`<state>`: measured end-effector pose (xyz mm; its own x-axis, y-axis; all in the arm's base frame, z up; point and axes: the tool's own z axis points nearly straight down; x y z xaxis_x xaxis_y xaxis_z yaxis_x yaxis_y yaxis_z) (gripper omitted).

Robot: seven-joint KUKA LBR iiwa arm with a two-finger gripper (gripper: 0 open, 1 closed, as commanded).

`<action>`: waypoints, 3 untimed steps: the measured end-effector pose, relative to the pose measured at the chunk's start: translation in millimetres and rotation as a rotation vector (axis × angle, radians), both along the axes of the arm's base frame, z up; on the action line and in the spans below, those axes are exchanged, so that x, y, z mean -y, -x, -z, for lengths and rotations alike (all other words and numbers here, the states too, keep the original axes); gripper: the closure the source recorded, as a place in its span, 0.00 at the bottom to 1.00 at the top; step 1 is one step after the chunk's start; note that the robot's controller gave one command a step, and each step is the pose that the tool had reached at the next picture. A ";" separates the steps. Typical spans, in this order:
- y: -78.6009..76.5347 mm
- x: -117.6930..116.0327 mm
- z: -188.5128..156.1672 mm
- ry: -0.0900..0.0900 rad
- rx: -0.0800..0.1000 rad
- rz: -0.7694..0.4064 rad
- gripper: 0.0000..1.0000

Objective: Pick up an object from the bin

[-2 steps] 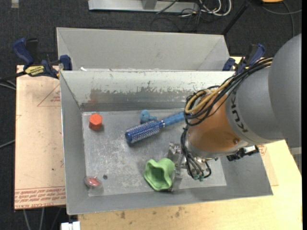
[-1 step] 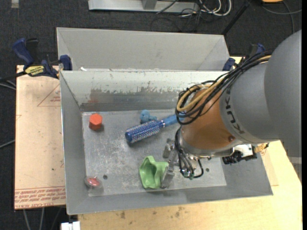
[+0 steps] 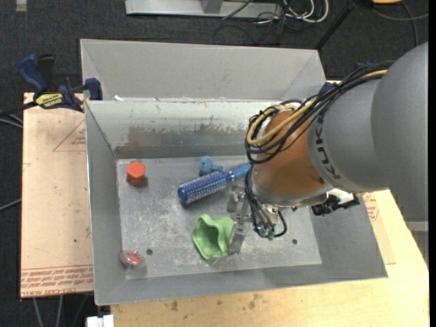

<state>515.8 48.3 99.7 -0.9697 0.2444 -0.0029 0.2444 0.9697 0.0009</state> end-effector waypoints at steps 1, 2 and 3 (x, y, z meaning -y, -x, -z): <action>-52.7 -1.1 30.3 -0.001 -0.002 0.197 0.00; -106.5 2.2 29.7 0.002 -0.017 0.079 0.00; -112.3 2.2 23.9 0.001 0.011 0.077 1.00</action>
Offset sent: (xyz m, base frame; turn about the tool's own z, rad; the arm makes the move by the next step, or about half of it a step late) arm 0.0523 0.0006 -0.0297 0.1990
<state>628.1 46.2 75.8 -0.9478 0.3186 -0.0133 0.3186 0.9479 0.0032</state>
